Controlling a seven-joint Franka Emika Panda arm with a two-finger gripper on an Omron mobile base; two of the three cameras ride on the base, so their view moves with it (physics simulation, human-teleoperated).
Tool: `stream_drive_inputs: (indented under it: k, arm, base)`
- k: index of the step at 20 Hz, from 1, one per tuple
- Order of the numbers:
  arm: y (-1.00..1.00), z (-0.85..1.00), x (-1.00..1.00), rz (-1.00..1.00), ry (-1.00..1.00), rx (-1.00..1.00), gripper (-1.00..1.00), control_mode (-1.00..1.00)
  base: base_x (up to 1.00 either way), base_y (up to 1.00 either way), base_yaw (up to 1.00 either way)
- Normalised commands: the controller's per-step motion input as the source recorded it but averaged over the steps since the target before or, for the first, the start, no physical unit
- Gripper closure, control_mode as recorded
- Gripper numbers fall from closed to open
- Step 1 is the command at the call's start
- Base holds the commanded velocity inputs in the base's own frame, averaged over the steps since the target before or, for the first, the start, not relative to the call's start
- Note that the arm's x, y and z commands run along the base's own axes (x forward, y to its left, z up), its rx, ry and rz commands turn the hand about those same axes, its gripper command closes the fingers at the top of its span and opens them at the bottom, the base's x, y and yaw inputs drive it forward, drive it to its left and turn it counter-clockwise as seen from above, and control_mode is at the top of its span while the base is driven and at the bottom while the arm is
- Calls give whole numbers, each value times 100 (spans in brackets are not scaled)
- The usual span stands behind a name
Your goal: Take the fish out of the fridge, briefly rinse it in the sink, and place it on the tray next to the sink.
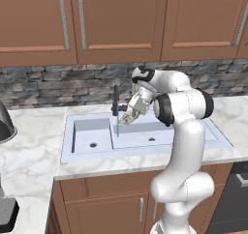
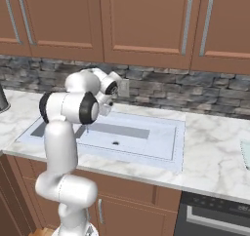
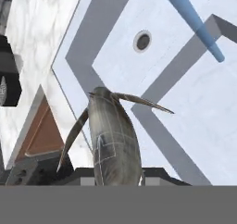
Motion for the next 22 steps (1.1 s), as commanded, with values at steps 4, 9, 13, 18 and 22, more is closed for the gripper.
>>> stream_drive_inputs:
  k: [4, 9, 13, 18, 22]
  arm:
    - [-9, 96, -100, -35, -23, -20, 100, -100]
    - [0, 70, -100, -40, -3, -23, 100, -100]
    - [-1, 72, -100, -47, 0, -30, 100, -100]
    - [0, 30, -100, -44, 0, -30, 100, -100]
    - [0, 12, -100, -44, 0, -28, 100, -100]
  base:
    - [0, 0, 0]
    - [0, 0, 0]
    - [0, 0, 0]
    - [0, 0, 0]
    - [0, 0, 0]
